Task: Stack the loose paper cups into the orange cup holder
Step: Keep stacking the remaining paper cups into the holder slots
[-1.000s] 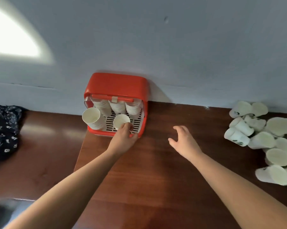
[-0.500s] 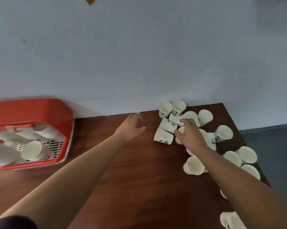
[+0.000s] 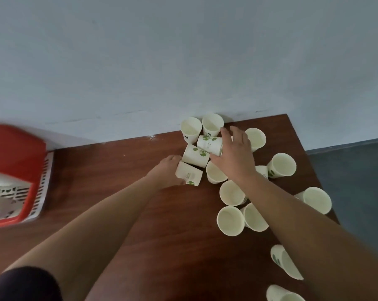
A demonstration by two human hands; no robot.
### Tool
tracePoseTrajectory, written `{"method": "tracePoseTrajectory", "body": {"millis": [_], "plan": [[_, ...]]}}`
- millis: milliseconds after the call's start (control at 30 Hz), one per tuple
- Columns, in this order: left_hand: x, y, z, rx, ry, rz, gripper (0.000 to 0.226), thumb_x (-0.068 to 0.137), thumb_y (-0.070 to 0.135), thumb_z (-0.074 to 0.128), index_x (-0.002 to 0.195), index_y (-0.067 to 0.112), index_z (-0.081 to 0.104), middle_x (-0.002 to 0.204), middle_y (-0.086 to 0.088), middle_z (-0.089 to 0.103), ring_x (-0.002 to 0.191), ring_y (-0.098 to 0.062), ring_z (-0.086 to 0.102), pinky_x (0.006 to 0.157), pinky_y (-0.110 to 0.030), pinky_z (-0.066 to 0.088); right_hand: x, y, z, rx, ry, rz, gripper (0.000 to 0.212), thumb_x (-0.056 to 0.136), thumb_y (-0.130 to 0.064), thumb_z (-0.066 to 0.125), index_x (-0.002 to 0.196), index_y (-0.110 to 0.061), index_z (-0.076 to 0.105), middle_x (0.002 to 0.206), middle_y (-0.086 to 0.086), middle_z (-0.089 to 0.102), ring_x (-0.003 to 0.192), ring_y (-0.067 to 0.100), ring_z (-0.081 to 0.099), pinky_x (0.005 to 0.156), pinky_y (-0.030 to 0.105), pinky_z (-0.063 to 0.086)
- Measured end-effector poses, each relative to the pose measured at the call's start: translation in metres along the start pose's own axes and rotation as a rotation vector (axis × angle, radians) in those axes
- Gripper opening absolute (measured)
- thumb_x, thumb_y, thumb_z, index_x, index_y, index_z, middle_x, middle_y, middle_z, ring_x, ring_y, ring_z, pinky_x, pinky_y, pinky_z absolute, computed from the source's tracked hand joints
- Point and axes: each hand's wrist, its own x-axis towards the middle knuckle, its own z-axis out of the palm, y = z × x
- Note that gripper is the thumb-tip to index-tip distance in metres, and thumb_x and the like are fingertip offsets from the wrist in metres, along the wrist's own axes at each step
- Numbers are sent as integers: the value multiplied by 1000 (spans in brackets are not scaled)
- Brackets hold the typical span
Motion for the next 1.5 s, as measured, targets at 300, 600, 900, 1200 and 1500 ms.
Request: {"method": "tracePoseTrajectory", "body": {"millis": [300,600,900,1200,1500], "plan": [[-7,-16,-5,-53,47,-9,65,70,39,84,119,22,44,111,6,53,99,-13,54,74,-28,44,5,7,22,63,-230,-10,56,88,-22,64,139,-11,44,139,11,42,124,35,43,98,43,44],[-43,-63,-36,-178,160,-148,67,76,43,80,129,31,41,124,3,37,106,-18,50,84,-29,45,20,-47,42,-42,-203,-300,59,81,-38,69,128,-9,48,119,13,55,109,33,54,90,42,48],[-103,-113,-57,-331,348,-271,63,83,33,69,136,21,38,126,0,34,110,-23,47,84,-33,48,8,-86,69,-152,-284,-340,56,84,-30,65,133,-14,42,121,9,55,110,30,51,93,40,42],[-202,-157,-91,-369,664,-326,71,80,35,79,135,19,37,130,-2,46,114,-19,50,95,-37,48,-22,-226,8,528,-303,-257,78,81,-32,75,147,-16,35,147,2,44,134,21,42,106,35,39],[-331,-265,-134,-330,774,-437,76,76,42,82,138,23,43,140,-7,41,124,-25,45,106,-43,41,-61,-367,-6,616,-285,-338,74,77,-32,78,140,-16,42,136,3,52,124,21,49,98,30,43]]}}
